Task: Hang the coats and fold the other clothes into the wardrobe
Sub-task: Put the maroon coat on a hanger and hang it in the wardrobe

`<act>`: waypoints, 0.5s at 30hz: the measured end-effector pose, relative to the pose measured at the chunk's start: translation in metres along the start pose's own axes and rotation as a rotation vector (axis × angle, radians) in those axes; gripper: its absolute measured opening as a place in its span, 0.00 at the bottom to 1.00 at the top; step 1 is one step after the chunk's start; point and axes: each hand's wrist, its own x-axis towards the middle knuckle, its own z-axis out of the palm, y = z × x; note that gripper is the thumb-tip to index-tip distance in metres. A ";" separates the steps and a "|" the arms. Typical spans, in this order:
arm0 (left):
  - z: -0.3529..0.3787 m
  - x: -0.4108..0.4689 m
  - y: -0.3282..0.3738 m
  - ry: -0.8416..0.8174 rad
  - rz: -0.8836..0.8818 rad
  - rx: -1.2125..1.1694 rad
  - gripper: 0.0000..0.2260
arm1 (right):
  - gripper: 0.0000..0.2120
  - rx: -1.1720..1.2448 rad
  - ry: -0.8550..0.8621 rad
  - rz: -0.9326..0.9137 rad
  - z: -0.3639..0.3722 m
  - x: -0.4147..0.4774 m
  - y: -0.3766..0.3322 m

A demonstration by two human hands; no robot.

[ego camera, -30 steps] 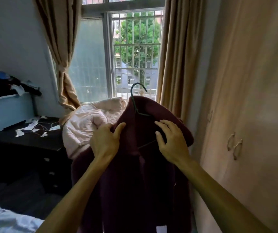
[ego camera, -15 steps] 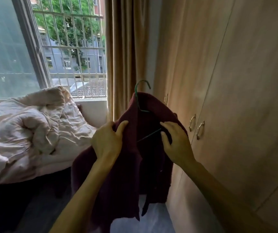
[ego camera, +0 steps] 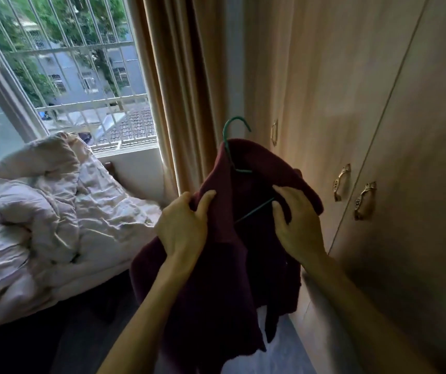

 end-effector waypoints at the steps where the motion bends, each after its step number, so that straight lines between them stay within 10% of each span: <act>1: 0.010 0.007 0.000 -0.017 0.001 -0.005 0.21 | 0.16 -0.003 -0.008 0.026 0.006 0.006 0.007; 15: 0.126 0.091 -0.020 -0.326 0.075 -0.104 0.21 | 0.16 -0.316 0.090 0.297 0.051 0.042 0.082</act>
